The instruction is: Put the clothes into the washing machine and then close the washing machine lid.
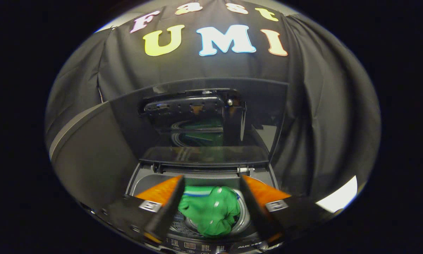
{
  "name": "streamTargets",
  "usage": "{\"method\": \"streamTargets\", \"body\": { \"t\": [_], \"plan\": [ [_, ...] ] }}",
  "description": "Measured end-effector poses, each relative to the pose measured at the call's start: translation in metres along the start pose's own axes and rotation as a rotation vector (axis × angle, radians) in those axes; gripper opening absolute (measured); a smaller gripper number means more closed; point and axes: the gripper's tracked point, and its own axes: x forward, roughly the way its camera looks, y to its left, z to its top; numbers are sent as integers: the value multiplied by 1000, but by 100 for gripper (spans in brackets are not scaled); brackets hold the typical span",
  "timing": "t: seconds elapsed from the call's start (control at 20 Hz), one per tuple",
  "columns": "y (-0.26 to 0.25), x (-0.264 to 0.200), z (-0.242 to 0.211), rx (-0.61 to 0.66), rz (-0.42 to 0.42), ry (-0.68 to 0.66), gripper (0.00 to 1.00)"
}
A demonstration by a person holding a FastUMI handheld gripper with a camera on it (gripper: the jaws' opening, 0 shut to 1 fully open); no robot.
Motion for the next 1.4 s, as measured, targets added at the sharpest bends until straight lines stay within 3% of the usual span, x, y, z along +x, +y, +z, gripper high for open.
{"method": "streamTargets", "body": {
  "t": [0.05, 0.3, 0.8, 1.4],
  "plan": [
    [-1, -5, 7, -6, -6, -7, 99],
    [10, -13, 41, 17, 17, -119, 97],
    [26, -42, 167, -5, 47, -465, 96],
    [1, 34, 227, 46, -17, -511, 97]
  ]
}}
